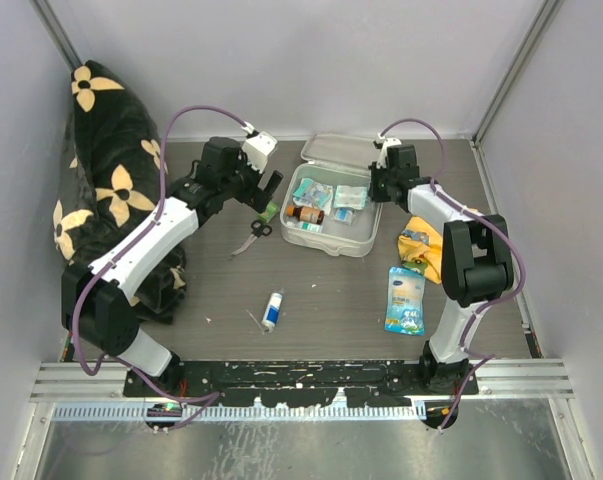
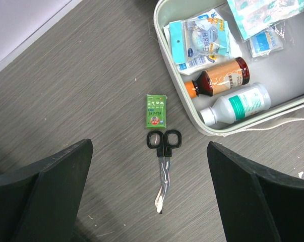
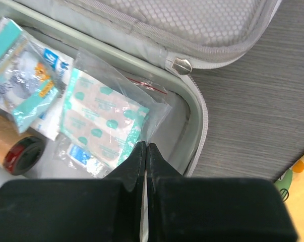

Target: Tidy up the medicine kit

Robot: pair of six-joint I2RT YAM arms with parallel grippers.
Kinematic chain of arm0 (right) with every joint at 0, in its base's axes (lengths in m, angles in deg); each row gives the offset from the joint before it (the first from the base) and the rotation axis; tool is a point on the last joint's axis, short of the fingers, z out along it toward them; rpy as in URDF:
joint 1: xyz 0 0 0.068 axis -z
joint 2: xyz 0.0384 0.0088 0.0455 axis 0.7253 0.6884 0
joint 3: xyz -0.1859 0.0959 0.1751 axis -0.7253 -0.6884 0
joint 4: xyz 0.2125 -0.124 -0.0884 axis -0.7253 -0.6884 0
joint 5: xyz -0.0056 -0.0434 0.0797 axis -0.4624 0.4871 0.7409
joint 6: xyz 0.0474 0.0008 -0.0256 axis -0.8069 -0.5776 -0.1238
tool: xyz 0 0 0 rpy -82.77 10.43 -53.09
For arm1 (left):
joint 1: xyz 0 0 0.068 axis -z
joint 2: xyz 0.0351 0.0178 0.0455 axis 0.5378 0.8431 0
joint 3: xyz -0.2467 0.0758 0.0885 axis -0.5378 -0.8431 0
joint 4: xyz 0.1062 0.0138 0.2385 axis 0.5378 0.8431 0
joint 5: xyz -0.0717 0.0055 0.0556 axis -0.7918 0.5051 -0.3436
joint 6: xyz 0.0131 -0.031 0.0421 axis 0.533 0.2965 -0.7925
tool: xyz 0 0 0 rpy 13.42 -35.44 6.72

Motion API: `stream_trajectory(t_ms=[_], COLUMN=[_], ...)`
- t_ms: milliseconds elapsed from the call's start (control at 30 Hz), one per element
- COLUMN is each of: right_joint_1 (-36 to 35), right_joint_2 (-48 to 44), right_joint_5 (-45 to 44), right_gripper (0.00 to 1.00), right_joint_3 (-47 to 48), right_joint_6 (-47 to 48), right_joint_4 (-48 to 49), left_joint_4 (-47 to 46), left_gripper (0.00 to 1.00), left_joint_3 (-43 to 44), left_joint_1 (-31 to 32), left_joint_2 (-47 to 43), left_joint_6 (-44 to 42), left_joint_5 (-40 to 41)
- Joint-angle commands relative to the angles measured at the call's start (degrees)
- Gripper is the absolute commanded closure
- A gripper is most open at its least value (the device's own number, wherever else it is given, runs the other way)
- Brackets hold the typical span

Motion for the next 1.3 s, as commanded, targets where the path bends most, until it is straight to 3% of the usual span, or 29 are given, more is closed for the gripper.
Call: stream_trajectory(t_ms=[0,133,367,533,833,1267], right_joint_1=[0.1,-0.3,-0.5,-1.0,-4.6,-8.9], right_joint_2=[1.2,1.7,1.4,-0.6,-1.3,10.9], right_joint_5=[-3.0,-3.5,-4.2,-5.3,-0.4,2.7], right_gripper=[0.96,0.90,0.70,0.63,0.62,0.61], right_joint_3=[1.9,2.0,3.2,4.2,5.7,14.2], right_joint_6=[2.6,3.4,4.7,5.9,9.2,9.0], right_joint_4=[0.8,0.4,0.2,0.4,1.2,-2.3], left_joint_4=[-4.0,-4.0,-3.9,-3.9,-3.9,-4.6], left_gripper=[0.02,0.02,0.02,0.02,0.02,0.02], left_joint_3=[0.3,0.4,0.3,0.3,0.3,-0.5], left_joint_1=[-0.2,-0.2,-0.1,-0.2,-0.3,-1.0], left_joint_2=[-2.8,-2.7,-2.6,-2.6,-2.8,-4.4], left_joint_6=[0.1,0.0,-0.2,-0.4,-0.7,-0.8], left_joint_5=[-0.6,-0.6,-0.4,-0.2,0.5,0.9])
